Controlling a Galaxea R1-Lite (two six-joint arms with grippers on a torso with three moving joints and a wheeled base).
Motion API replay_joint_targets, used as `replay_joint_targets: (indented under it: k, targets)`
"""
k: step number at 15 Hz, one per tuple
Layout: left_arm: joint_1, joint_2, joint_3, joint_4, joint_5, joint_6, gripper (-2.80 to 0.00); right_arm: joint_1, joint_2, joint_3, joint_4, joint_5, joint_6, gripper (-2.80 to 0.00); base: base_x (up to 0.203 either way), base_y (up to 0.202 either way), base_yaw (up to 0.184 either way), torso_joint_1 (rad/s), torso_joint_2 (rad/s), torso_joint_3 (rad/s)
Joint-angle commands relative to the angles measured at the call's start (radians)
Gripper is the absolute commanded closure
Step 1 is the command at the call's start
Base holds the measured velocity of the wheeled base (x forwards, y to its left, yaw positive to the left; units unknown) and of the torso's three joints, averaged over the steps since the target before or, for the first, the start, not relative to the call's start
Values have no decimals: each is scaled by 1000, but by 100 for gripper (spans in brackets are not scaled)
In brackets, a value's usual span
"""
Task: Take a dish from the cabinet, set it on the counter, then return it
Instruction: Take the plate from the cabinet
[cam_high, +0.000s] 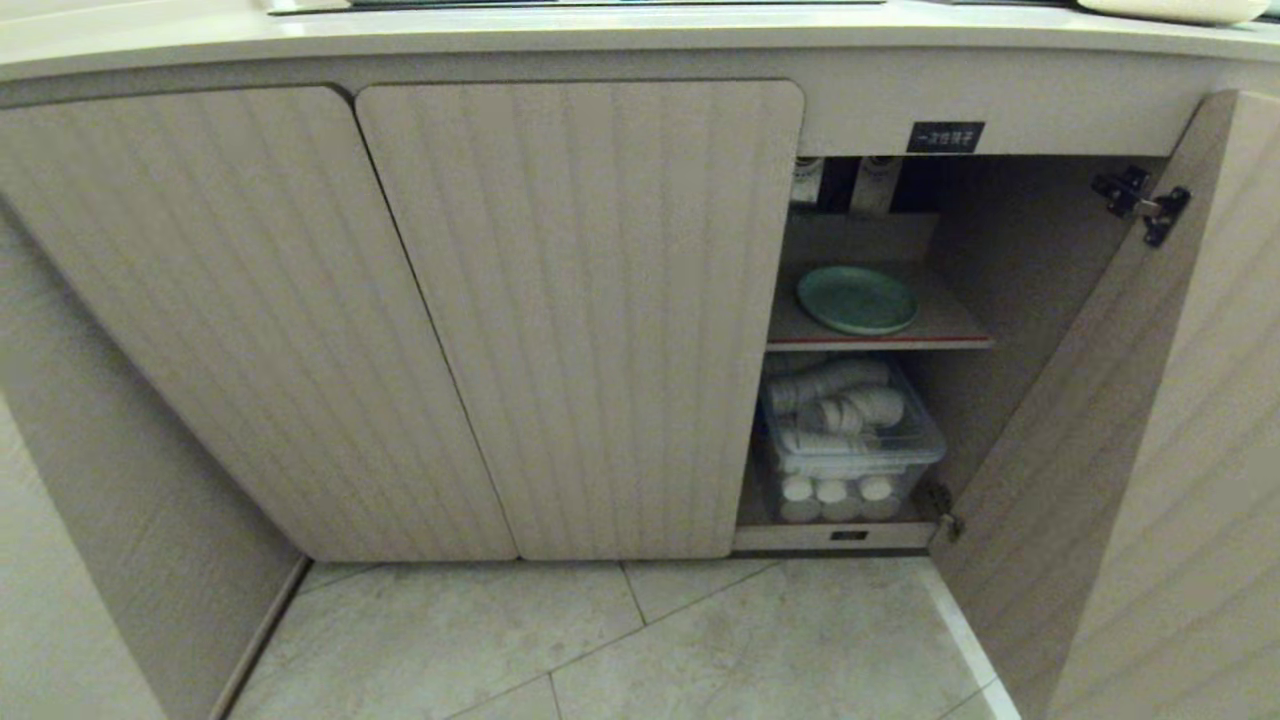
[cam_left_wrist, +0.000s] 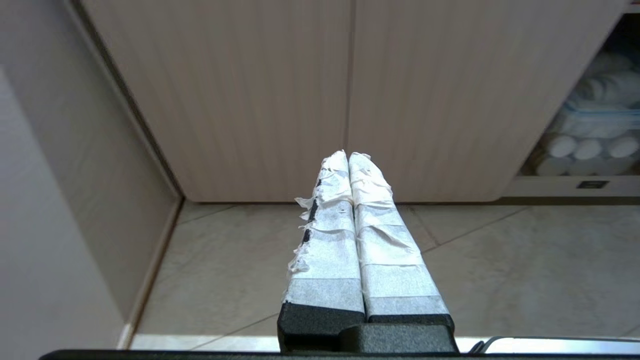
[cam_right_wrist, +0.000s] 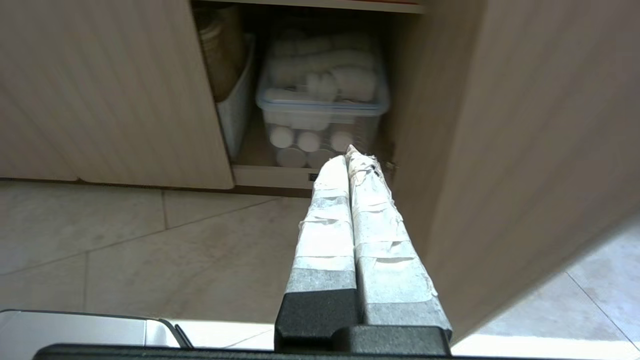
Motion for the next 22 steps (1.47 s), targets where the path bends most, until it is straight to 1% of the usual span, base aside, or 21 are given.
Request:
replay_joint_targets:
  k: [1, 18, 22]
  targets:
    - [1, 0, 0, 0, 0, 0, 0, 0, 1, 0, 0, 0, -1, 0, 0, 103, -1, 7, -2, -2]
    - [1, 0, 0, -1, -1, 0, 0, 0, 1, 0, 0, 0, -1, 0, 0, 0, 0, 0, 0, 0]
    - [1, 0, 0, 0, -1, 0, 0, 0, 1, 0, 0, 0, -1, 0, 183, 0, 1, 4, 5, 1]
